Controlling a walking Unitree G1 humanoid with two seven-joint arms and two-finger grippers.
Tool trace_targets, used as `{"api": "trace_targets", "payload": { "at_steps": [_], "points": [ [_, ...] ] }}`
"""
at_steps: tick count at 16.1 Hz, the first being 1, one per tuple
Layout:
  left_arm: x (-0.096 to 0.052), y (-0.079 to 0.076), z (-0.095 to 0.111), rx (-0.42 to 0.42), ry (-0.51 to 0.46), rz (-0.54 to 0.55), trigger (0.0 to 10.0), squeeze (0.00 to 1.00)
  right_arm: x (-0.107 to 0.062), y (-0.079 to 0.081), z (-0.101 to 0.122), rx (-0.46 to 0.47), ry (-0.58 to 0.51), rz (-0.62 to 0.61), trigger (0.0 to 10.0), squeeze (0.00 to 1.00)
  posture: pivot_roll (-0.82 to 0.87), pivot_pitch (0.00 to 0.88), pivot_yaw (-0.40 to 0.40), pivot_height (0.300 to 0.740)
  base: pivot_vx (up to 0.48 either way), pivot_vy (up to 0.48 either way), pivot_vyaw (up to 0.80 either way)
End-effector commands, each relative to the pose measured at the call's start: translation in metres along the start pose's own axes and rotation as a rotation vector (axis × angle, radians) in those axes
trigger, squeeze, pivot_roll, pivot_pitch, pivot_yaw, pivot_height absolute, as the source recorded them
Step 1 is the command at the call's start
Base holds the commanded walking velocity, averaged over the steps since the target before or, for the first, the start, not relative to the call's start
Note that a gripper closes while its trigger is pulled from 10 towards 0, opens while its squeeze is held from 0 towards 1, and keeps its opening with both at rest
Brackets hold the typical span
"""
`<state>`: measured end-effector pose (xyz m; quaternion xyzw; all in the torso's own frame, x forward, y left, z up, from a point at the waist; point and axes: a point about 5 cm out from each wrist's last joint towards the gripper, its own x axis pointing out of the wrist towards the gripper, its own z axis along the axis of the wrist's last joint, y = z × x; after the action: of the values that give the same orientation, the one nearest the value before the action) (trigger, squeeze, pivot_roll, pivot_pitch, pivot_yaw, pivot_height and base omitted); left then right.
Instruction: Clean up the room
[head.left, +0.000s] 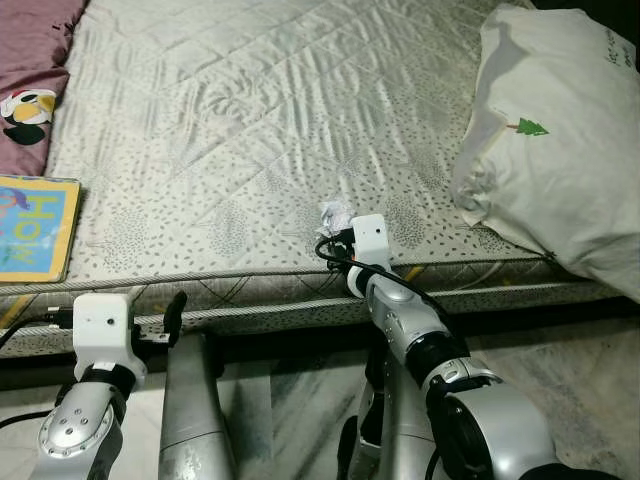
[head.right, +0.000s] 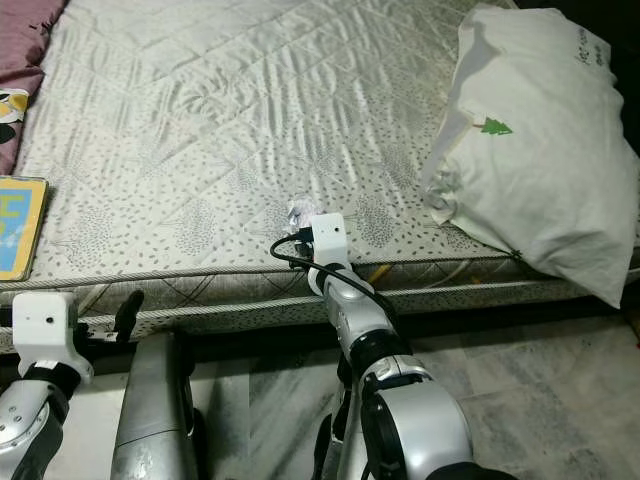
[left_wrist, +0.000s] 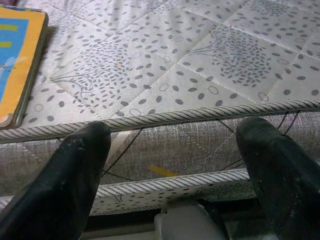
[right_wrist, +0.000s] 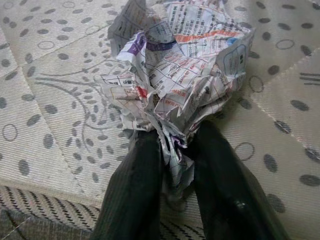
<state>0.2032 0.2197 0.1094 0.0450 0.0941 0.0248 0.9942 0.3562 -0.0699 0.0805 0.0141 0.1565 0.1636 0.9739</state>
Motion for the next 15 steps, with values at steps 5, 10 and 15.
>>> {"api": "trace_targets", "payload": {
  "at_steps": [5,10,15],
  "points": [
    [0.004,-0.002,-0.004,0.002,0.002,0.008,10.0,0.0,0.0,-0.01,0.006,-0.002,-0.03,-0.026,0.0,0.0,0.15,0.203,-0.133,0.517,0.0,0.0,0.0],
    [0.023,-0.012,0.004,-0.014,-0.038,-0.034,10.0,0.0,-0.004,-0.038,0.041,-0.062,-0.18,-0.055,0.0,0.0,0.1,0.157,-0.111,0.517,0.0,0.0,0.0],
    [0.048,-0.016,0.002,-0.019,-0.021,-0.055,10.0,0.0,-0.021,-0.073,0.054,-0.162,-0.263,-0.091,0.0,0.0,0.04,0.074,-0.087,0.517,0.0,0.0,0.0]
  ]
}}
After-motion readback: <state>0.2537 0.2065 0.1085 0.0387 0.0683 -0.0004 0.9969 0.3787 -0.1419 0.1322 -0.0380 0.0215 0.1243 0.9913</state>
